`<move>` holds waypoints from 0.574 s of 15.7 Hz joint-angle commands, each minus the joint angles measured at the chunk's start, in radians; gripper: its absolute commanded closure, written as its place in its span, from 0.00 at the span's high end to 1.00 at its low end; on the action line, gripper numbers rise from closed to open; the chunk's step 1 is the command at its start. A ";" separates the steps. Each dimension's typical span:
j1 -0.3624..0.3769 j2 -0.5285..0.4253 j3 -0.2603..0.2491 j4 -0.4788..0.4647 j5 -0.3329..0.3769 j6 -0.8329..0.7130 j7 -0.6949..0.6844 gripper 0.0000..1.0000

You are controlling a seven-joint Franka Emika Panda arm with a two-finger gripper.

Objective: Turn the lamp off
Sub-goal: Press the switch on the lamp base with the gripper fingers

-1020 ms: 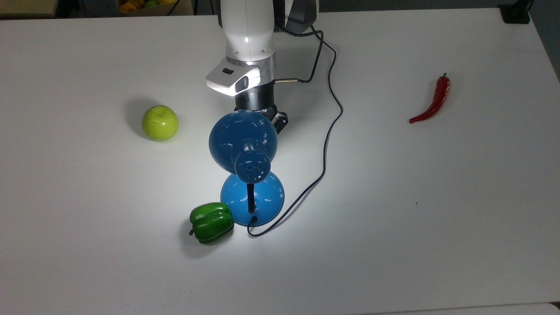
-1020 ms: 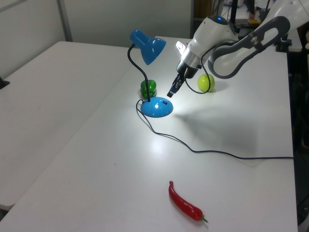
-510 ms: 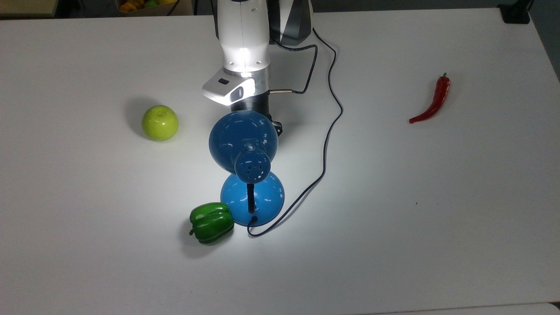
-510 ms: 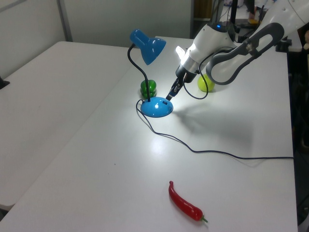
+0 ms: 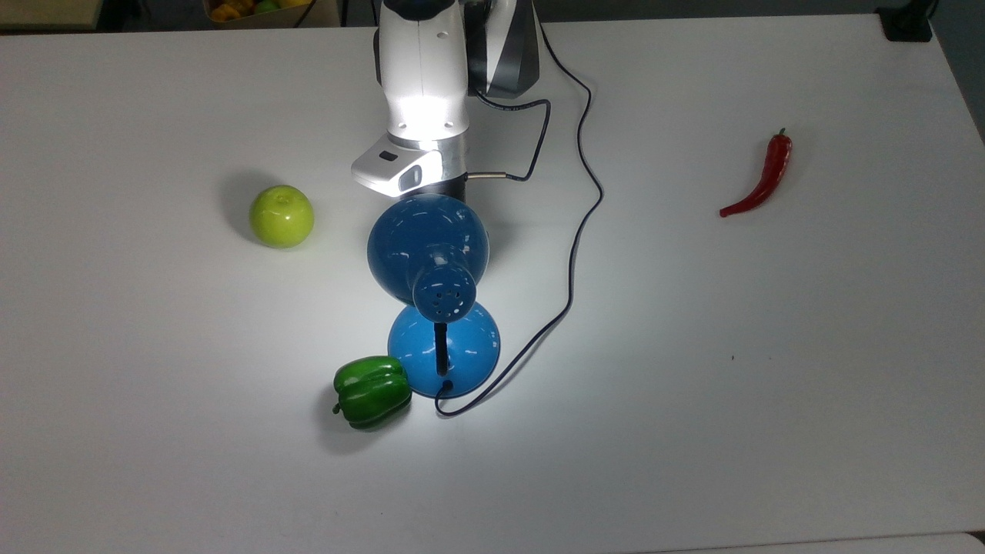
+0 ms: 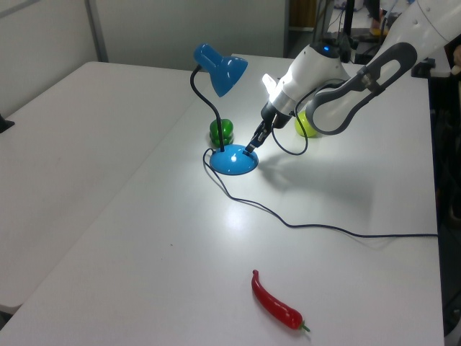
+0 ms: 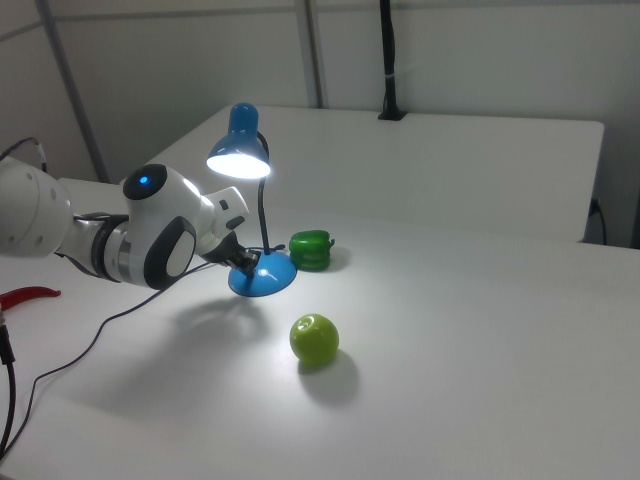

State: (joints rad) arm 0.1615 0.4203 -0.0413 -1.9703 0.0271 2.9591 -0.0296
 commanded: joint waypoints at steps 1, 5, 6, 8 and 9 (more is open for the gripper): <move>0.010 0.020 -0.015 0.013 -0.030 0.037 0.027 0.00; 0.010 0.034 -0.015 0.010 -0.035 0.035 0.025 0.00; 0.010 0.035 -0.015 0.008 -0.035 0.034 0.025 0.00; 0.009 0.037 -0.015 0.004 -0.036 0.031 0.023 0.00; 0.009 0.037 -0.015 0.001 -0.039 0.029 0.022 0.00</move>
State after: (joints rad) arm 0.1615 0.4347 -0.0418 -1.9671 0.0202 2.9749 -0.0296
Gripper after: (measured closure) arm 0.991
